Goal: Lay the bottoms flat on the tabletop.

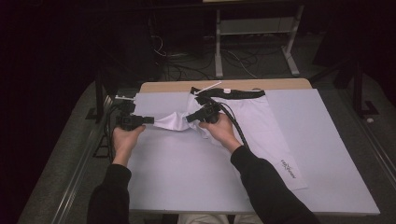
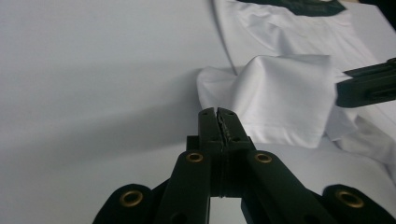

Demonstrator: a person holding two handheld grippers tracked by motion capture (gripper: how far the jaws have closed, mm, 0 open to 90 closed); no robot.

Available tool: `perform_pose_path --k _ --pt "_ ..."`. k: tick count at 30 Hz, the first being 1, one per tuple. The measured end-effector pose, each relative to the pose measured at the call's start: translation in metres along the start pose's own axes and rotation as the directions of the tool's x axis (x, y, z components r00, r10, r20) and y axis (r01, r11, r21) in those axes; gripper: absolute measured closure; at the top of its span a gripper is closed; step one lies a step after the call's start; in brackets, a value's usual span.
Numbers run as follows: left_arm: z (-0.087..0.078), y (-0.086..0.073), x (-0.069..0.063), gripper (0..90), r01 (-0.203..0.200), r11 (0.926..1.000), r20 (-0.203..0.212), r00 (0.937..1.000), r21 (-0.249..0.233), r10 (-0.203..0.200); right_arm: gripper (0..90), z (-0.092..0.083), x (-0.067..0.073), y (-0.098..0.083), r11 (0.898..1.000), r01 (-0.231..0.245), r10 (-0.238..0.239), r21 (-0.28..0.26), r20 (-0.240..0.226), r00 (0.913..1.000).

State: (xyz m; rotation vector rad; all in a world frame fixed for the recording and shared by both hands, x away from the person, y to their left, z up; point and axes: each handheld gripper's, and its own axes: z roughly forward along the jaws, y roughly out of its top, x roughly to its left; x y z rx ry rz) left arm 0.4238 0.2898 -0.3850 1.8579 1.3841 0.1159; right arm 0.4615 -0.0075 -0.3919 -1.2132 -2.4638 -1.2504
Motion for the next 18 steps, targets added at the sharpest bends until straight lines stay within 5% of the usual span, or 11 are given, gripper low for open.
perform_pose_path --k 4,8,13,18 --pt "-0.01 -0.003 -0.008 89.2 -0.032 0.9991 0.006 0.9995 0.027 0.032 85.4 -0.021 0.013 -0.005 0.999 0.001 0.003 0.04 -0.087 0.9962" --pt "-0.016 -0.011 -0.019 89.1 -0.048 0.9983 0.055 0.9974 0.033 0.046 85.2 -0.034 0.024 -0.015 0.993 0.009 0.01 0.121 -0.154 0.9881" --pt "-0.013 -0.024 -0.03 89.1 -0.1 0.9926 0.03 0.9947 0.068 0.099 84.8 -0.037 0.026 -0.031 0.978 0.024 0.021 0.209 -0.212 0.9769" --pt "0.0 -0.03 -0.031 89.2 -0.118 0.9879 -0.016 0.9926 0.101 0.12 84.1 -0.027 0.013 -0.035 0.978 0.078 -0.062 0.191 -0.087 0.9942"
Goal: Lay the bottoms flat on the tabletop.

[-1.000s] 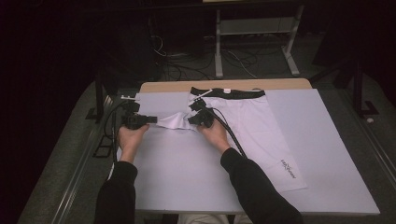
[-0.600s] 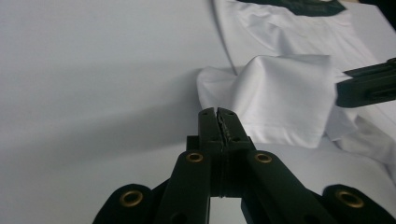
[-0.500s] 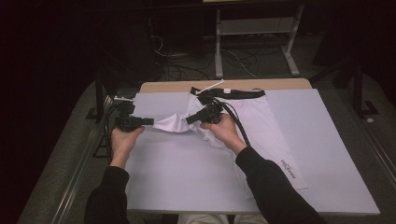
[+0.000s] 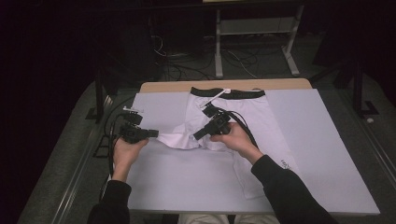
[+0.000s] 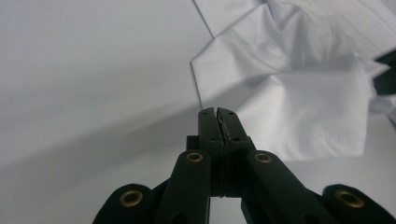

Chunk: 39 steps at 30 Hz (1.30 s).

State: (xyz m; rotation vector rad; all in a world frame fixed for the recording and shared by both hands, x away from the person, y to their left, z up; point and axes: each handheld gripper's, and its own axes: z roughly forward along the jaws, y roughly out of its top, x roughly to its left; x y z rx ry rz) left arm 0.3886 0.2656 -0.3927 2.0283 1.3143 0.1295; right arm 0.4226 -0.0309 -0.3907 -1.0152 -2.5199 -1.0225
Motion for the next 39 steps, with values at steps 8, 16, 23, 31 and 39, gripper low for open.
perform_pose_path --k 8,16,23,31,39 --pt "0.019 0.0 0.005 89.2 0.008 0.9998 -0.032 0.9994 -0.018 -0.008 83.4 0.025 -0.026 -0.002 0.997 0.07 -0.072 0.019 0.234 0.9695" --pt "0.029 -0.001 0.008 89.2 0.013 0.9995 -0.014 0.9998 -0.029 -0.013 73.6 0.029 -0.052 -0.016 0.994 -0.057 0.075 -0.094 0.196 0.9776" --pt "0.032 -0.002 0.006 89.2 -0.001 0.9998 -0.002 1.0 -0.021 0.001 58.1 0.005 -0.032 -0.023 0.975 -0.101 0.145 -0.199 0.221 0.9644" --pt "0.033 -0.002 0.006 89.1 0.006 0.9995 0.014 0.9999 -0.031 -0.005 60.1 -0.011 0.005 -0.029 0.954 -0.151 0.174 -0.258 0.068 0.9824" --pt "0.033 -0.003 0.005 89.2 0.001 0.9996 0.018 0.9998 -0.029 -0.001 62.9 0.021 0.003 -0.036 0.958 -0.222 0.24 -0.18 0.086 0.9671"
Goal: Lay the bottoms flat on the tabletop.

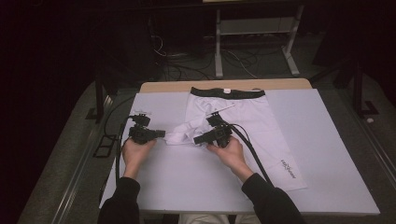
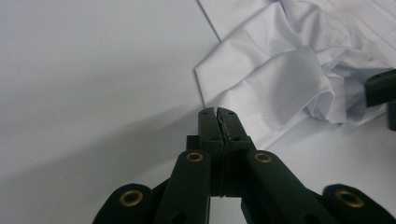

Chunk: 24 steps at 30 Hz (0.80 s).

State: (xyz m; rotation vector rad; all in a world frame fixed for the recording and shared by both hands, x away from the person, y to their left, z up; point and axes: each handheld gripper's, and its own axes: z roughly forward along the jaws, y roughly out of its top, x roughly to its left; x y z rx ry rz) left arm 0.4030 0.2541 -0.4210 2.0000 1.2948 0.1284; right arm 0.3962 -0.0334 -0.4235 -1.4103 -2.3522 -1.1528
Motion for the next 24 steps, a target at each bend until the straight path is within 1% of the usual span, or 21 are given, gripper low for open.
perform_pose_path --k 2,8,9,16,18,19,21,22,24 --pt "0.0 0.0 0.0 89.2 -0.002 1.0 0.0 1.0 0.001 0.002 63.8 0.004 -0.001 -0.001 1.0 -0.014 0.014 0.008 0.009 0.9999" --pt "0.0 -0.001 0.0 89.1 0.005 1.0 0.0 1.0 -0.002 -0.005 64.6 0.01 -0.002 -0.004 0.999 -0.028 0.026 0.034 0.064 0.9976" --pt "0.0 -0.001 0.0 89.2 0.005 1.0 -0.001 1.0 -0.003 -0.005 64.7 0.011 -0.002 -0.005 0.999 -0.037 0.034 0.04 0.069 0.9971" --pt "0.0 -0.003 0.002 89.1 0.013 0.9999 -0.001 0.9999 -0.002 -0.013 64.4 0.02 -0.004 -0.008 0.997 -0.073 0.07 0.038 0.066 0.9954" --pt "0.0 -0.003 0.003 89.2 0.014 0.9999 -0.001 0.9999 -0.003 -0.014 65.5 0.025 -0.003 -0.009 0.997 -0.072 0.07 0.028 0.063 0.9956" --pt "0.0 -0.003 0.003 89.1 0.015 0.9999 -0.001 0.9999 -0.004 -0.015 65.6 0.026 -0.002 -0.008 0.998 -0.063 0.061 0.022 0.069 0.9957" --pt "-0.001 -0.004 0.003 89.1 0.016 0.9998 -0.001 0.9999 -0.009 -0.016 65.3 0.027 0.0 -0.007 0.999 -0.045 0.044 0.009 0.095 0.9945" --pt "-0.001 -0.004 0.003 89.2 0.015 0.9998 0.0 0.9999 -0.008 -0.015 63.5 0.028 0.001 -0.006 0.999 -0.041 0.041 0.002 0.101 0.994" --pt "-0.001 -0.004 0.003 89.1 0.017 0.9998 0.002 0.9999 -0.012 -0.017 61.3 0.027 0.001 -0.004 0.999 -0.042 0.043 -0.007 0.096 0.9945"
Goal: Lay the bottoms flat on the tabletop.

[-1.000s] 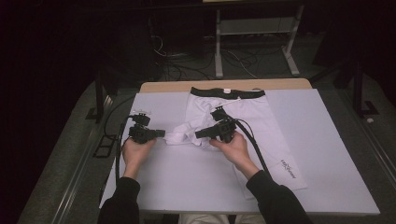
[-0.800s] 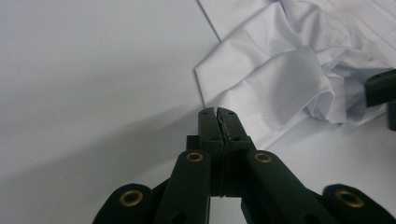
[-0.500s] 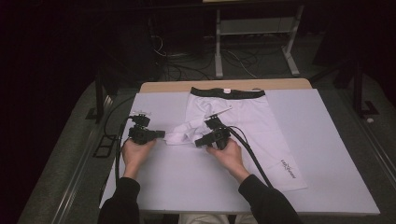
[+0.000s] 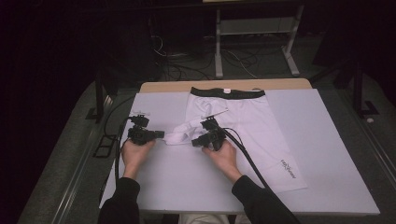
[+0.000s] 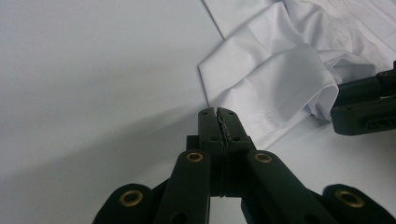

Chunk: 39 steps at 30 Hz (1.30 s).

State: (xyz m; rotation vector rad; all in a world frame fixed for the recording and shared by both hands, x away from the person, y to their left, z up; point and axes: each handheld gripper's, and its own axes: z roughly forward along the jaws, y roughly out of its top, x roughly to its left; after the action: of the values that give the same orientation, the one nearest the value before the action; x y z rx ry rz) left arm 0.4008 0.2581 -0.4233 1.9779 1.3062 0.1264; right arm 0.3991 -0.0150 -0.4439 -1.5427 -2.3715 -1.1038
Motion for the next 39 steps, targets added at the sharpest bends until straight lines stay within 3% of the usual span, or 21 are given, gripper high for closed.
perform_pose_path --k 3,8,11,15,19,20,24,27,28,32,34,37,39 --pt "0.001 0.0 0.0 89.1 -0.001 1.0 0.0 1.0 0.0 0.001 60.0 -0.002 0.001 0.003 0.999 0.032 -0.031 -0.023 0.017 0.9994" --pt "0.001 0.0 0.001 89.1 0.002 1.0 -0.001 1.0 -0.002 -0.002 59.0 0.006 0.003 0.005 0.996 0.09 -0.09 0.005 0.008 0.9959" --pt "0.0 0.0 0.001 89.1 -0.001 1.0 -0.004 1.0 -0.003 0.001 62.4 0.008 0.009 0.006 0.993 0.12 -0.121 0.013 0.044 0.9917" --pt "0.0 0.0 0.0 89.1 -0.001 1.0 -0.005 1.0 -0.008 0.001 68.3 0.013 0.016 0.008 0.98 0.198 -0.198 0.006 0.106 0.9744" --pt "-0.001 0.0 0.001 89.1 0.001 0.9999 -0.005 1.0 -0.01 -0.001 82.1 0.019 0.02 0.008 0.959 0.283 -0.276 -0.012 0.185 0.9431" --pt "-0.001 0.0 0.002 89.1 0.001 1.0 -0.004 1.0 -0.009 -0.001 84.2 0.02 0.02 0.007 0.956 0.294 -0.285 -0.018 0.193 0.9387" --pt "0.0 0.0 0.003 89.1 0.005 1.0 -0.009 0.9999 -0.006 -0.005 86.6 0.019 0.018 0.007 0.958 0.285 -0.276 -0.026 0.185 0.9432" --pt "-0.001 0.0 0.003 89.1 0.001 1.0 -0.009 1.0 -0.008 -0.001 87.5 0.019 0.02 0.007 0.954 0.298 -0.289 -0.019 0.194 0.9374" --pt "-0.001 0.0 0.003 89.1 0.0 1.0 -0.009 1.0 -0.008 0.0 87.7 0.018 0.019 0.008 0.957 0.289 -0.281 -0.016 0.183 0.9421" --pt "-0.003 0.0 0.003 89.2 0.002 1.0 0.0 1.0 -0.009 -0.002 87.8 0.008 0.011 0.011 0.969 0.245 -0.242 -0.021 0.109 0.9642" --pt "-0.005 0.0 0.001 89.1 -0.003 1.0 0.0 1.0 -0.007 0.003 87.9 0.0 0.009 0.013 0.975 0.219 -0.218 -0.031 0.05 0.9747" --pt "-0.009 -0.002 -0.002 89.1 -0.016 0.9999 0.0 0.9999 0.004 0.016 87.9 -0.014 0.01 0.013 0.977 0.21 -0.211 -0.027 -0.033 0.977" --pt "-0.012 -0.005 -0.005 89.2 -0.025 0.9995 -0.005 0.9997 0.021 0.025 87.9 -0.022 0.013 0.01 0.974 0.225 -0.225 -0.002 -0.079 0.9712"
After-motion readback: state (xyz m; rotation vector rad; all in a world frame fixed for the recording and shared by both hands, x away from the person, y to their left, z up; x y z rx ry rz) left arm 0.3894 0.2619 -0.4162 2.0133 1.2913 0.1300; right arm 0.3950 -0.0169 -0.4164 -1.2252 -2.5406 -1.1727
